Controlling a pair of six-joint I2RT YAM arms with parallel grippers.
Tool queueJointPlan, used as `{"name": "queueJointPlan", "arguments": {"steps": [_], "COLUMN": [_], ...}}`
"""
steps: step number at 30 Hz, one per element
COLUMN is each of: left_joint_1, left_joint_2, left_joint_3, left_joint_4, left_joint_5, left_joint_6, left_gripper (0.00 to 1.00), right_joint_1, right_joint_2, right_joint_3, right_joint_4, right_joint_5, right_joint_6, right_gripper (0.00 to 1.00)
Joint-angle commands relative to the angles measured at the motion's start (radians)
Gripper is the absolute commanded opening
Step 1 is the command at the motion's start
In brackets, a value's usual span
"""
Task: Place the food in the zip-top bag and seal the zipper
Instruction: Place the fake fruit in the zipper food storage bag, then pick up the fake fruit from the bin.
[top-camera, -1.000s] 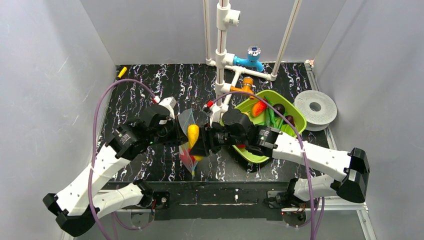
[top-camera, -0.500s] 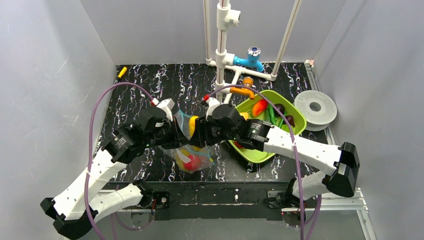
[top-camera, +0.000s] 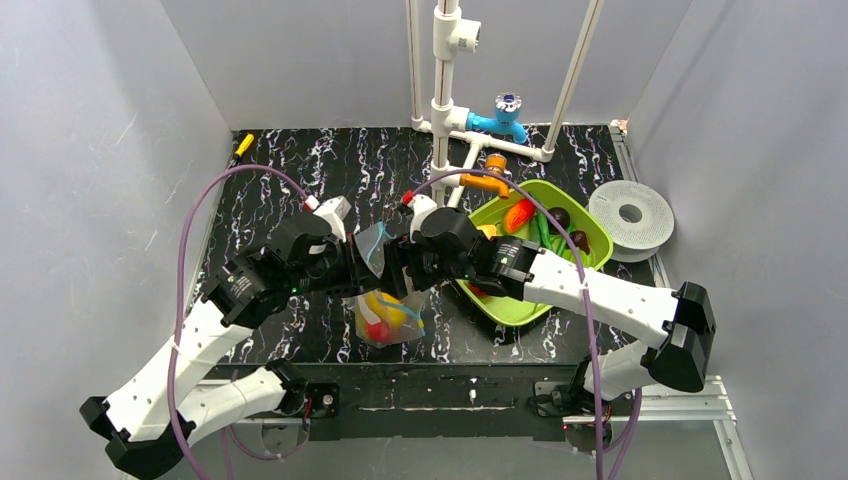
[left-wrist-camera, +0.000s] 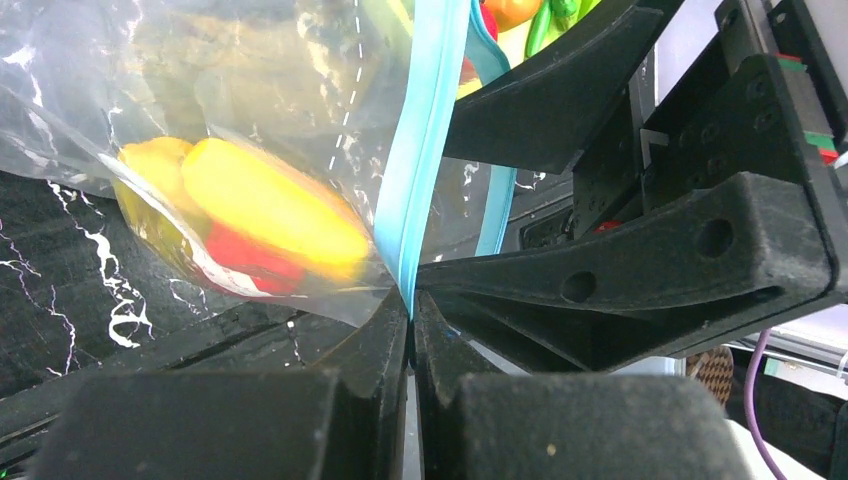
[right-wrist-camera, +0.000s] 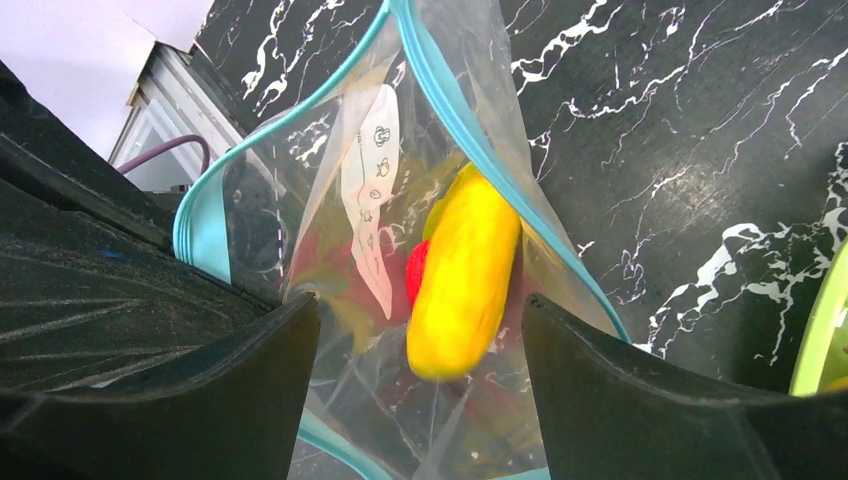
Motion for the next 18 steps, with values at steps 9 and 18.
{"name": "queueJointPlan", "arguments": {"steps": [9,18], "left_joint_1": [0.006,0.006], "left_joint_2": [-0.062,-0.034], "left_joint_3": [-0.015,0.024], "left_joint_4": [-0.002,-0.042], "left_joint_5": [-0.065,-0.188], "left_joint_6": [-0.021,-0.001], "left_gripper": [0.00,0.00], "right_joint_1": [0.006,0.005], "right_joint_2": [-0.165,-0.388], "right_joint_3": [-0.018,-0.145], "right_joint_4": [0.052,0.081], "right_joint_5": [0.058,0.262], "right_joint_6": [-0.077,-0.154], "right_gripper": [0.81,0.81]}}
